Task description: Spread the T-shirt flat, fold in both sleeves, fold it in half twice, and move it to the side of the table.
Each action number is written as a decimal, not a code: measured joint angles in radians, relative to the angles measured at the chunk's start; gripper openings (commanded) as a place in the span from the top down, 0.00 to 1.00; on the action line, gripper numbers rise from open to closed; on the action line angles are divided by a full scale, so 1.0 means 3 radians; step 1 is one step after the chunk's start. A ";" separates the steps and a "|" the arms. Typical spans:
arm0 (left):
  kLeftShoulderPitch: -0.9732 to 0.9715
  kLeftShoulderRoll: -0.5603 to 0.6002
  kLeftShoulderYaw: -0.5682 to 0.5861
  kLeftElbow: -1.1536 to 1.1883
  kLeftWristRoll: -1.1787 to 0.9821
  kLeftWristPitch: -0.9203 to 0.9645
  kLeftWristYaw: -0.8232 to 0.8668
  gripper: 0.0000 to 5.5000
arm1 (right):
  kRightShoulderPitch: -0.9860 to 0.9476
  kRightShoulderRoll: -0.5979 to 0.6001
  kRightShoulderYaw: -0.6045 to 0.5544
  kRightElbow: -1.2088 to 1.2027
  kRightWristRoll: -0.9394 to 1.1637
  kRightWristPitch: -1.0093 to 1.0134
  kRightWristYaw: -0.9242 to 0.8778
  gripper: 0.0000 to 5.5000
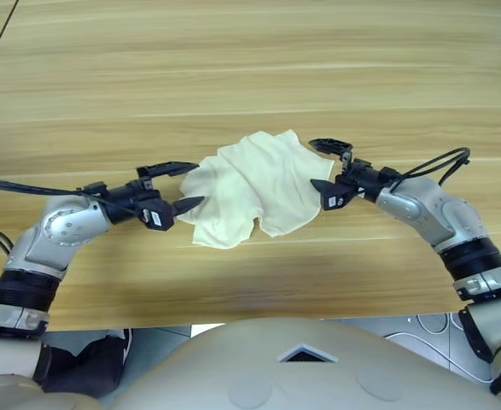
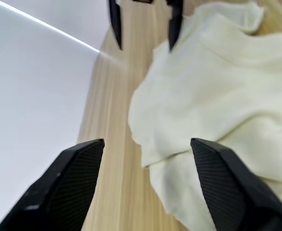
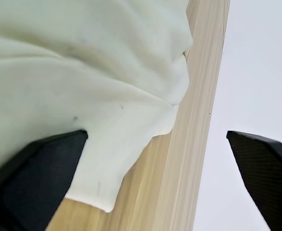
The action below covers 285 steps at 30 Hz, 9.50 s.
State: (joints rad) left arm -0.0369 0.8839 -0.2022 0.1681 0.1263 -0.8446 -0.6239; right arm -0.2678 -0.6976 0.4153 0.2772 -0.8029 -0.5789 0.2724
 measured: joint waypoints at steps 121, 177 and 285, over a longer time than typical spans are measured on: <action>0.0550 0.0423 -0.0087 0.0298 0.0771 0.0095 0.0086 1.00 | 0.1161 -0.0582 -0.0266 -0.0886 0.1147 0.0198 0.1037 0.99; -0.3962 -0.0075 0.0313 0.3083 0.1195 0.0341 0.2375 1.00 | -0.3277 -0.0524 -0.0772 0.2517 0.0959 0.0576 -0.1859 0.99; 0.1105 0.0558 0.0645 -0.0845 0.1464 0.0439 0.0167 0.03 | 0.1872 -0.0479 -0.1708 -0.1233 0.2435 -0.0052 0.0792 0.02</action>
State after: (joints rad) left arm 0.2945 1.0514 -0.0088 -0.0853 0.5655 -0.7129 -0.5739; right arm 0.2939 -0.8412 -0.0971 -0.0926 -0.0723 -0.5944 0.5100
